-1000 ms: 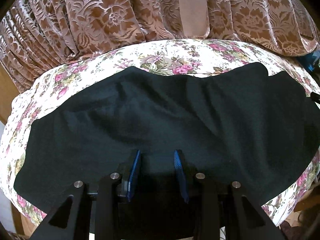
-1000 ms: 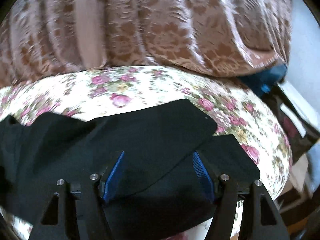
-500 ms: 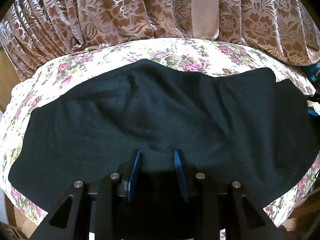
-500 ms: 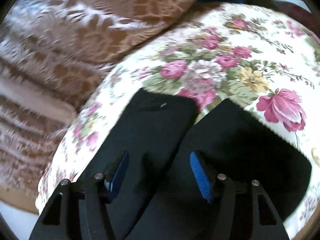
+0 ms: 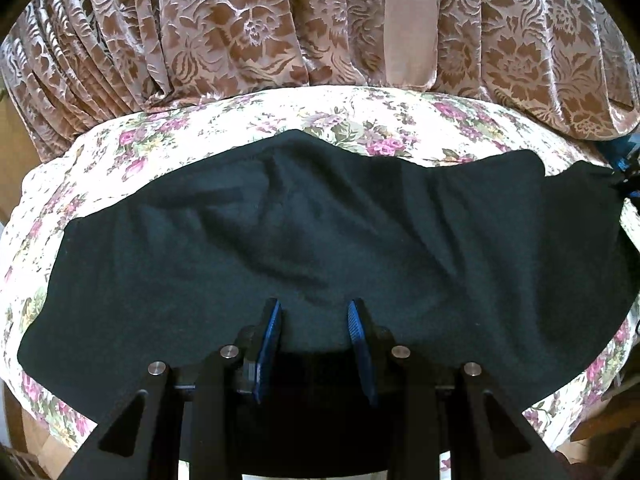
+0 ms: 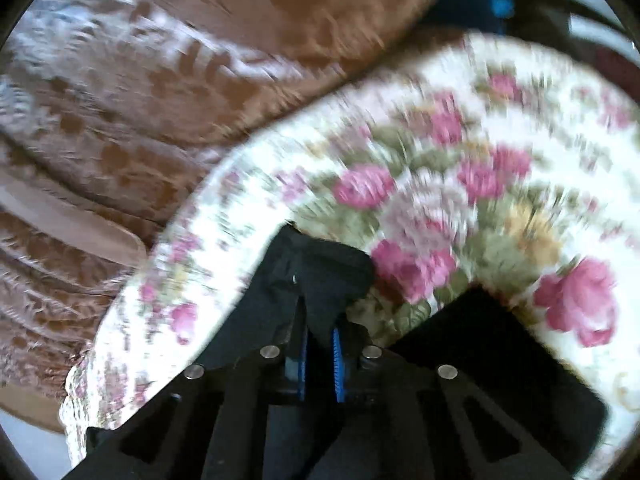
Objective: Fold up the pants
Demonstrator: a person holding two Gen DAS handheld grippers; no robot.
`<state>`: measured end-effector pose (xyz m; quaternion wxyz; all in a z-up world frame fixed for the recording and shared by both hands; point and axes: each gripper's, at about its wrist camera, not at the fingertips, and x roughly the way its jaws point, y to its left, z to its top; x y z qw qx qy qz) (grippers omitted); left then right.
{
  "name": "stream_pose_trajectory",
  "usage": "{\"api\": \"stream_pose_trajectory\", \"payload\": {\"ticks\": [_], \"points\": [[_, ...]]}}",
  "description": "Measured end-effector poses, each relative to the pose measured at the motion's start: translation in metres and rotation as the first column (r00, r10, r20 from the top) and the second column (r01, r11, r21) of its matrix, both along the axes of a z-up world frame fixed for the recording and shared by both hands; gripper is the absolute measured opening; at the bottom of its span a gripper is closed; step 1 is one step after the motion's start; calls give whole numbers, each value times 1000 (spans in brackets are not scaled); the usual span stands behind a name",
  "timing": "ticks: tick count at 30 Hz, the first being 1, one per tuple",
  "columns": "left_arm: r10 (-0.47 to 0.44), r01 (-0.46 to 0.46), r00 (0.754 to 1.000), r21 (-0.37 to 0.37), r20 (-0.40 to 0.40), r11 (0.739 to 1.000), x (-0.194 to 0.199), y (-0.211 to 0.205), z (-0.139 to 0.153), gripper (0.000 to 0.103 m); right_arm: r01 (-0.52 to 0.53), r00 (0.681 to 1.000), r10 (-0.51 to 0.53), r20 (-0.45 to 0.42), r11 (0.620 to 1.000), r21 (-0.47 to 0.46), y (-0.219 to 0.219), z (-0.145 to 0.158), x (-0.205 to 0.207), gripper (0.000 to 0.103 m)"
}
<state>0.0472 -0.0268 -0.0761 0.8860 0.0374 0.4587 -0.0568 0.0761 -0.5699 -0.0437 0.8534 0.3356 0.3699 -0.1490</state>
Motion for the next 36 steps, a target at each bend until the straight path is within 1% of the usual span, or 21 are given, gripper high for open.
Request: {"api": "stream_pose_trajectory", "payload": {"ticks": [5,7,9,12,17,19,20,22,24,25,27,28,29,31,32,33,34,35,36], "points": [[-16,16,1000,-22,23,1000,-6,7,9,35,-27,995,33,91,997,-69,5,58,-38,8],[-28,29,999,-44,20,999,-10,10,11,35,-22,992,32,119,996,-84,4,73,-57,8],[-52,52,999,-64,14,997,-14,12,13,35,-1,993,11,118,996,-92,-1,79,-79,8],[-92,93,996,-71,15,993,-19,13,14,35,39,997,-33,77,996,-80,-12,64,-103,7],[-107,107,994,-78,5,991,-24,12,12,35,120,991,-118,-60,992,37,-42,-7,-123,7],[-103,103,995,-88,3,991,-26,13,13,35,150,986,-143,-85,985,85,-47,-33,-131,7],[-103,103,995,-93,4,990,-26,13,14,35,158,985,-151,-81,983,96,-48,-39,-134,7],[-107,107,994,-93,8,990,-27,12,16,35,160,986,-155,-54,982,104,-48,-40,-138,7],[-113,113,994,-97,8,989,-27,11,15,35,151,988,-150,-25,985,88,-48,-34,-141,7],[-114,114,993,-99,4,988,-27,11,14,35,141,990,-140,-25,987,73,-48,-33,-139,8],[-123,122,992,-103,-6,987,-29,10,12,35,138,989,-134,-65,988,75,-50,-40,-132,9],[-130,129,991,-101,-7,986,-30,10,11,35,130,990,-125,-70,989,71,-50,-42,-130,11],[-138,137,990,-99,-7,986,-33,10,11,35,124,991,-119,-64,990,73,-50,-43,-131,15],[-158,156,987,-100,-4,983,-38,12,10,35,129,990,-123,-63,986,106,-51,-41,-138,27],[-162,161,987,-105,-6,981,-40,13,10,35,133,990,-127,-62,986,101,-50,-38,-142,29],[-161,159,987,-118,-11,980,-42,17,9,35,137,989,-132,-68,988,66,-47,-31,-148,33],[-161,157,987,-129,-14,979,-43,20,9,35,136,988,-133,-76,990,42,-42,-26,-152,40],[-159,156,987,-139,-13,978,-45,22,9,35,126,990,-122,-73,991,51,-35,-21,-157,41],[-157,154,988,-150,-10,977,-47,26,10,35,77,996,-73,-42,991,105,-24,-18,-160,41]]}}
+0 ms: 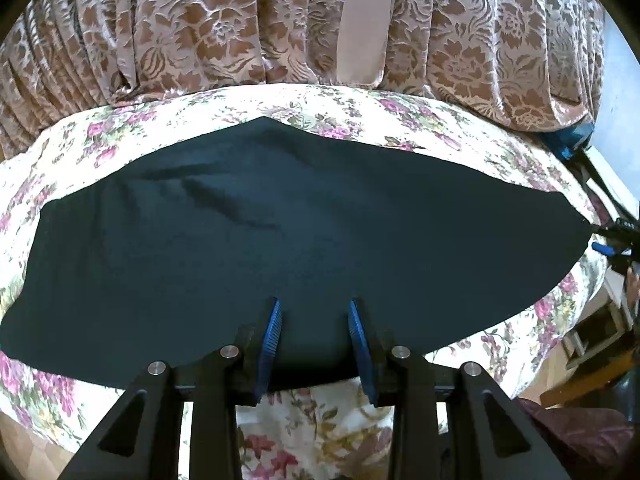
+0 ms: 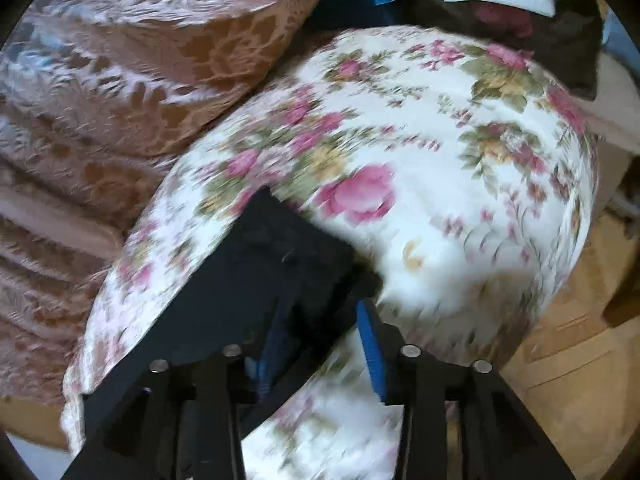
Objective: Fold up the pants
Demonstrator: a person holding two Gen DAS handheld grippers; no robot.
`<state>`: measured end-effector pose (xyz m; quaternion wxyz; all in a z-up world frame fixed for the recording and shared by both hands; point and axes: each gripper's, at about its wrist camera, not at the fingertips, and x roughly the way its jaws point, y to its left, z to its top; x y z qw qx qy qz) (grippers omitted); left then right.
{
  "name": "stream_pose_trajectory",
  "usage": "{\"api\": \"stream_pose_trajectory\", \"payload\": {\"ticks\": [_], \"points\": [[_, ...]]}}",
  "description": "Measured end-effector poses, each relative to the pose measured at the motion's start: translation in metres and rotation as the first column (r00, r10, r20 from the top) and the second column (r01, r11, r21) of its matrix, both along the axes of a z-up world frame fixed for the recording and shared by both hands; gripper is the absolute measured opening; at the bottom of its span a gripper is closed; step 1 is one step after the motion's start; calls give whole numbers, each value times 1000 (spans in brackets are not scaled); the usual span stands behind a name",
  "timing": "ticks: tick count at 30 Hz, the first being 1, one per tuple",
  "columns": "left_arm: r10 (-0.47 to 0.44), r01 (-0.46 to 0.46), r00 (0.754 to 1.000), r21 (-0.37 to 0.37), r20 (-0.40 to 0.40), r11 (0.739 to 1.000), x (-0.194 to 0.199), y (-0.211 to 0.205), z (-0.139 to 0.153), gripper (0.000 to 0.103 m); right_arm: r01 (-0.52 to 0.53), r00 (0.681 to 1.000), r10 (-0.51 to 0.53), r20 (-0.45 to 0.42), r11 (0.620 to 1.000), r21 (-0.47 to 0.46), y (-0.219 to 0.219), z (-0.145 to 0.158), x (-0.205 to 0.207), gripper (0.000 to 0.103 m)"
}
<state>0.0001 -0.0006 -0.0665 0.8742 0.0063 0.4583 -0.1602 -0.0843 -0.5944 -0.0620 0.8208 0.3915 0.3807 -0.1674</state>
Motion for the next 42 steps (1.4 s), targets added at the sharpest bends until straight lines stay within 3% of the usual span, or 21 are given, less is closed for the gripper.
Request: {"api": "stream_pose_trajectory", "payload": {"ticks": [2,4,8,10,18,20,21,22,28,30,33,34,36,39,42], "points": [[0,0,1000,-28,-10,1000,-2,4,0,35,-114,992,110,57,990,80,28,3,-2,41],[0,-3,999,-70,-34,998,-3,7,-2,35,-243,967,223,124,954,174,65,-1,0,41],[14,-17,999,-68,-44,998,-3,10,-9,35,-408,912,359,200,848,338,140,-23,6,41],[24,-29,998,-82,-52,996,-3,13,-11,35,-428,904,378,201,817,388,164,-36,10,40],[54,-59,997,-103,-53,993,-4,21,-13,35,-367,930,318,183,816,447,176,-60,21,32],[58,-63,997,-101,-50,993,-4,21,-13,35,-354,935,310,171,823,445,175,-62,26,31],[62,-67,997,-101,-48,993,-4,22,-12,35,-345,939,300,170,828,442,175,-63,28,23],[66,-71,997,-100,-46,992,-4,23,-11,35,-347,938,303,170,835,427,176,-63,29,6],[132,-136,990,-105,-49,985,-3,40,-10,35,-399,916,368,158,876,271,183,-40,18,5],[164,-172,983,-112,-78,979,1,46,-16,35,-399,917,389,91,885,239,182,-51,14,5],[186,-193,980,-111,-69,975,3,53,-12,35,-402,916,390,97,875,270,181,-61,17,9],[191,-196,980,-102,-52,975,3,56,-10,35,-412,911,399,106,866,282,178,-58,16,15],[201,-201,979,-85,-18,976,6,62,-4,35,-461,885,460,69,846,269,174,-49,14,30],[218,-216,976,-81,10,973,15,70,1,35,-569,819,574,11,810,141,180,-19,15,32],[213,-211,977,-65,26,975,26,69,0,35,-673,739,669,75,736,70,198,15,33,33]]}}
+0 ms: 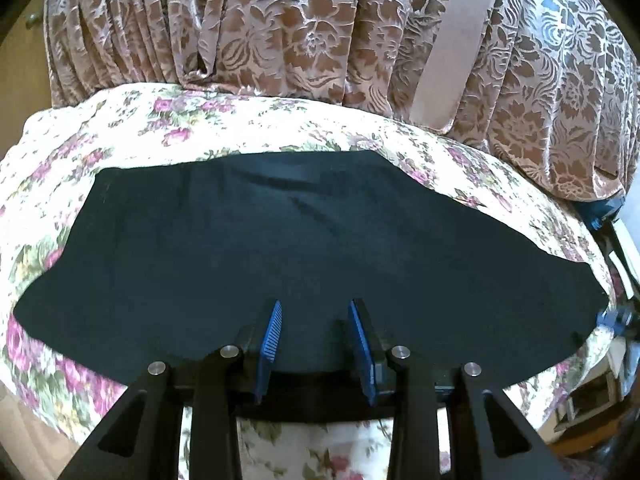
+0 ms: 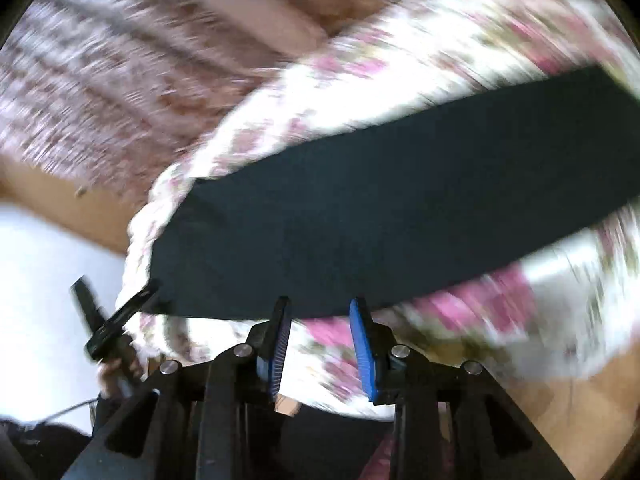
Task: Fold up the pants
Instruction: 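Carry the pants edge toward the left tool while the left tool grasps the pants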
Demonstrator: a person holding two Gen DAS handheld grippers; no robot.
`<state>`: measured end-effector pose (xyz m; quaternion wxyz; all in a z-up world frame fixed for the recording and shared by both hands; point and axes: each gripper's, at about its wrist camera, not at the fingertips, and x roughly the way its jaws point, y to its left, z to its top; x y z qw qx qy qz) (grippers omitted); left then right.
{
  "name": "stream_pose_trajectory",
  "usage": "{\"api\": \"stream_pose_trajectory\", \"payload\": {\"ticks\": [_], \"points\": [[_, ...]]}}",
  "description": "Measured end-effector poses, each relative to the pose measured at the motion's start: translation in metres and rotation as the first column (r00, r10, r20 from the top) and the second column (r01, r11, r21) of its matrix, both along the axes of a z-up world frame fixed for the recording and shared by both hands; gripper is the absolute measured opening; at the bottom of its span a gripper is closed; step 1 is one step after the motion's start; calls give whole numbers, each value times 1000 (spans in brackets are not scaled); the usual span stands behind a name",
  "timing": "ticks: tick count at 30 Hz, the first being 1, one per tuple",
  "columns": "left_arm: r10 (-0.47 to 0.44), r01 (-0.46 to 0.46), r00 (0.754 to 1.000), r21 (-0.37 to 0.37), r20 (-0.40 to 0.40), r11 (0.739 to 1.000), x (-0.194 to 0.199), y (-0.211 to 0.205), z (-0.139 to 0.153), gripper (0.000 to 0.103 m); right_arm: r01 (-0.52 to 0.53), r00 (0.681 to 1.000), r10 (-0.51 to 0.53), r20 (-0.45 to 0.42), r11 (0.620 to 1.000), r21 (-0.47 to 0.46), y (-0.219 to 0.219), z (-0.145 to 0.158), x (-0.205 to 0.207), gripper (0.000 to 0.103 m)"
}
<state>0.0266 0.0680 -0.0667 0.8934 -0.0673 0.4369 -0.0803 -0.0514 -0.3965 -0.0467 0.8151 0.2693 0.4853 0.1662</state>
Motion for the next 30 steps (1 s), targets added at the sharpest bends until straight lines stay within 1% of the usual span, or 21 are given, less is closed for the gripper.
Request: {"api": "stream_pose_trajectory", "payload": {"ticks": [1,2,3,4,7,9,11,12,13,16,17,18,20,21,22,24,25,27,28,29,30], "points": [[-2,2,1000,-2,1,1000,3,0,-1,35,-44,998,44,40,999,-1,12,10,16,37],[-5,5,1000,-9,1,1000,5,-1,-1,35,-78,995,78,64,997,11,24,16,31,38],[-7,7,1000,-16,-2,1000,9,-2,-2,35,-109,991,107,79,994,25,35,18,47,38],[-4,4,1000,-13,-3,1000,10,-3,-3,35,-154,985,150,91,987,40,55,19,72,38],[-3,3,1000,6,-1,1000,13,-3,-7,35,-269,960,262,100,961,63,110,15,130,38],[-4,4,1000,22,-7,1000,15,-2,-10,35,-323,944,316,91,944,73,148,12,169,38],[-3,3,1000,25,-17,1000,15,3,-15,35,-370,929,365,64,926,82,185,6,212,42],[-3,3,1000,24,-22,1000,15,5,-17,35,-385,923,381,55,920,79,198,4,225,47],[-3,4,1000,24,-24,1000,14,6,-19,35,-405,914,403,46,911,76,215,1,243,48],[-6,6,1000,23,-19,1000,12,11,-22,35,-439,898,440,-1,896,68,241,-11,275,48],[-8,8,1000,23,-16,1000,11,11,-22,35,-461,886,463,-15,884,74,250,-15,280,47],[-7,8,1000,24,-12,1000,11,12,-22,35,-493,867,498,-32,865,91,258,-20,285,44],[0,0,1000,18,-1,1000,11,14,-22,35,-541,836,547,-40,834,103,272,-22,289,29],[4,-4,1000,16,1,1000,12,15,-23,35,-558,827,561,-30,826,83,278,-21,289,13],[10,-10,1000,19,-2,1000,14,15,-24,35,-571,821,571,-11,820,36,285,-17,287,7],[41,-41,999,20,-13,999,20,18,-29,35,-562,824,565,45,825,-61,291,-9,284,5],[50,-50,999,15,-15,999,24,19,-30,35,-545,832,552,55,832,-104,293,-7,287,4],[65,-65,998,21,-22,998,33,19,-36,35,-510,851,523,38,842,-177,296,-12,294,4],[71,-71,997,18,-18,997,36,19,-36,35,-500,857,515,19,839,-213,299,-19,298,4],[76,-76,997,12,-12,997,39,20,-37,35,-497,858,514,-3,830,-254,305,-26,300,4],[81,-81,997,9,-12,997,43,20,-39,35,-492,859,512,-25,810,-318,312,-37,301,4]]}}
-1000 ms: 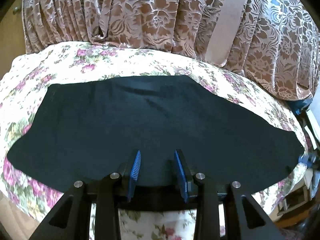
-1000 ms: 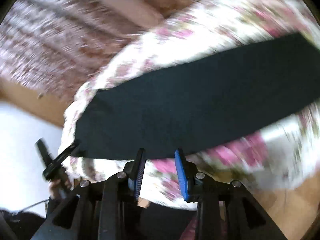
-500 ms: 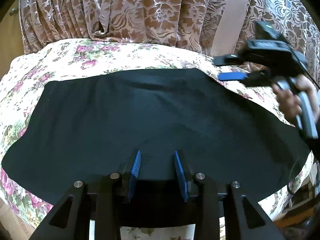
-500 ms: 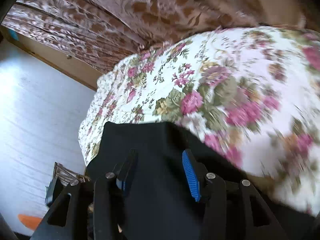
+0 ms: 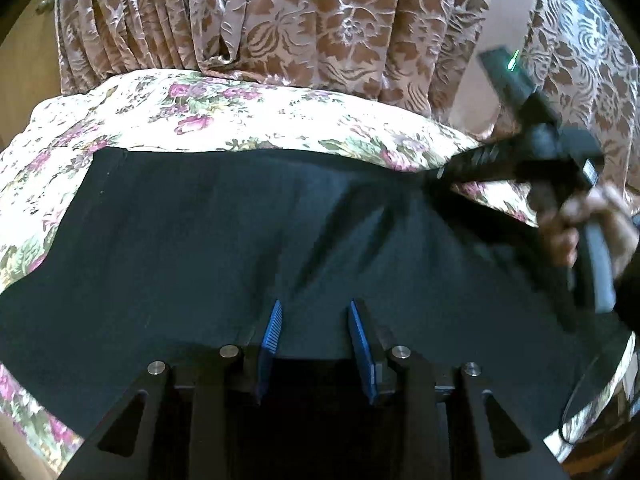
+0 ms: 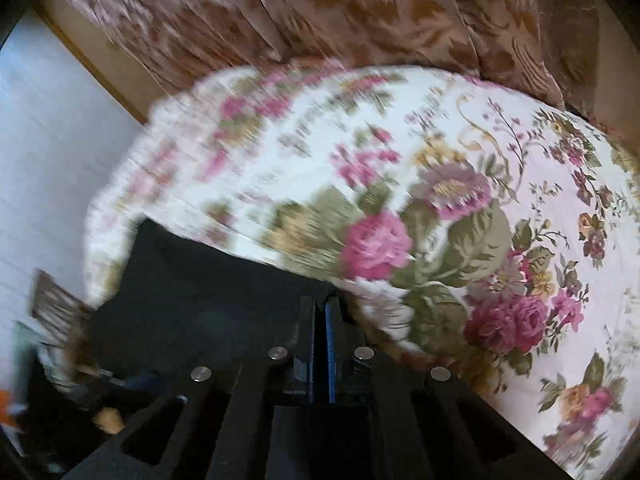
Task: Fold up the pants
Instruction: 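Carry the pants edge toward the left tool while the left tool grasps the pants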
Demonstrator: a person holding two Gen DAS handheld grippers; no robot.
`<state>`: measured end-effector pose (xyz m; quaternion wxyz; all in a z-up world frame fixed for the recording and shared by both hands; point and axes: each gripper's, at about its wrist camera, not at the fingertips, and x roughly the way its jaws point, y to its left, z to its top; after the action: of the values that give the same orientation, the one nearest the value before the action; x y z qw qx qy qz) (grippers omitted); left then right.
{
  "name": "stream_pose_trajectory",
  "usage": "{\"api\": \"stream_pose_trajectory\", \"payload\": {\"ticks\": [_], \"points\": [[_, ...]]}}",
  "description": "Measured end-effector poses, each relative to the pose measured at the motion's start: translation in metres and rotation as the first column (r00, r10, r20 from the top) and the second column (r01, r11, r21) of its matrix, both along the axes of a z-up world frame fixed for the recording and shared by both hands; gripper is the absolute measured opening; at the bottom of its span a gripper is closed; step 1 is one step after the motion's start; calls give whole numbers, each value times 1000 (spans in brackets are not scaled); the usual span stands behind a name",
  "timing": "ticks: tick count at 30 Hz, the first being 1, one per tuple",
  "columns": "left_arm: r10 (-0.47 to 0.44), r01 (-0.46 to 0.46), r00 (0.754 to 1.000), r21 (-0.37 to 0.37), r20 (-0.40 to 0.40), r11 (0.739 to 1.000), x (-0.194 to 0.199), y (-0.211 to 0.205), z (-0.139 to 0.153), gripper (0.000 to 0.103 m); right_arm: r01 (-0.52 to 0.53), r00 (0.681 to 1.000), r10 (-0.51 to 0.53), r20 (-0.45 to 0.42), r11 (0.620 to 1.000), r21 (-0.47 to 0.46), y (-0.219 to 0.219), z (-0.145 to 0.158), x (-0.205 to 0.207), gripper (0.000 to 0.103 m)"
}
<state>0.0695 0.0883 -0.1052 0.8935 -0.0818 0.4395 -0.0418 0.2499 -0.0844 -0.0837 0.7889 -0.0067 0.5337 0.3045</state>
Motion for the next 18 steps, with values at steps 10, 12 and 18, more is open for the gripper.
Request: {"api": "stream_pose_trajectory", "payload": {"ticks": [10,12,18], "points": [[174,-172,985,-197,-7,965,-53,78,28,42,84,992,-78,98,995,-58,-1,15,-21,36],[286,-282,958,-270,-26,921,-75,119,30,42,113,985,-110,135,993,-13,-12,31,-35,52],[493,-496,861,-406,-121,768,-110,213,17,42,109,976,-127,175,988,112,-31,61,-103,60]]}}
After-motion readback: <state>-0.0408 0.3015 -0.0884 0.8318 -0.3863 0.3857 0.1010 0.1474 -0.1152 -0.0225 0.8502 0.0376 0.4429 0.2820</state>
